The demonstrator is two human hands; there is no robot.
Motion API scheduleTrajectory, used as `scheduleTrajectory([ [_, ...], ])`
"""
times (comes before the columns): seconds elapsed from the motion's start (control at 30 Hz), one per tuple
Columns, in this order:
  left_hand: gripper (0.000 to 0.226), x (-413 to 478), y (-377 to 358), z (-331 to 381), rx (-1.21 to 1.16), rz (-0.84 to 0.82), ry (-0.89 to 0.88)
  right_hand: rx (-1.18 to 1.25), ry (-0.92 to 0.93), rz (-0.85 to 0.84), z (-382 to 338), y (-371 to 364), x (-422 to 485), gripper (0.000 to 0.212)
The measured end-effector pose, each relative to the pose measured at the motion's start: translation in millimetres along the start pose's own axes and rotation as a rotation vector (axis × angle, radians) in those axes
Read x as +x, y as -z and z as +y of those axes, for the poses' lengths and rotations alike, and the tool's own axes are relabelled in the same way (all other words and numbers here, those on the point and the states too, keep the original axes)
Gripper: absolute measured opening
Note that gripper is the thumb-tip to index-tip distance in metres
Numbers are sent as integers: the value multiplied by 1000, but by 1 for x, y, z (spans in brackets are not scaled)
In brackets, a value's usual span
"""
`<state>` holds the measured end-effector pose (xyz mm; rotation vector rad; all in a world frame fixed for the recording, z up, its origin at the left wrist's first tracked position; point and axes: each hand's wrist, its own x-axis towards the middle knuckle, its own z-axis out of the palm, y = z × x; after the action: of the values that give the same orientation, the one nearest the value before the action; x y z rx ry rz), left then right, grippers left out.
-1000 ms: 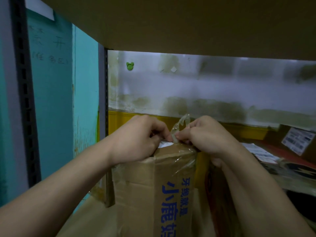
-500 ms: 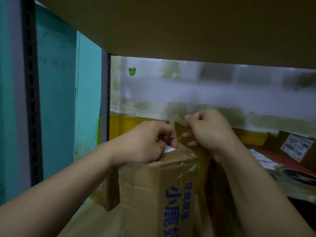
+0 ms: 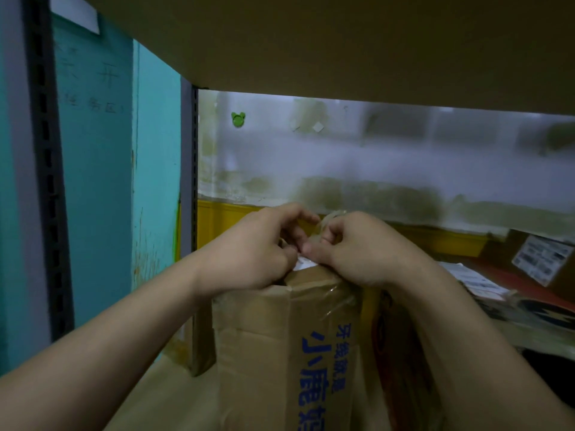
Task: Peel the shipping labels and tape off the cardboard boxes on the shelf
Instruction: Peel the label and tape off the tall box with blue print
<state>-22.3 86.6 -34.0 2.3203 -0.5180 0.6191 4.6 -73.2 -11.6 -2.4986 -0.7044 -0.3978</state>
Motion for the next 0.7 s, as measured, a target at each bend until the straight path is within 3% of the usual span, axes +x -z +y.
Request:
scheduleTrajectory([
  [0.07, 41, 0, 0, 0, -2, 6, -7, -36, 9, -40, 1, 1, 4, 33],
  [0.27, 21, 3, 2, -2, 153, -17, 12, 304, -36, 2, 16, -10, 5, 31],
  [0.5, 34, 5, 10, -6, 307, -144, 47, 260, -3, 156, 17, -22, 6, 31],
  [0.7, 39, 7, 12, -9, 358, -99, 15, 206, -16, 279, 16, -25, 4, 33],
])
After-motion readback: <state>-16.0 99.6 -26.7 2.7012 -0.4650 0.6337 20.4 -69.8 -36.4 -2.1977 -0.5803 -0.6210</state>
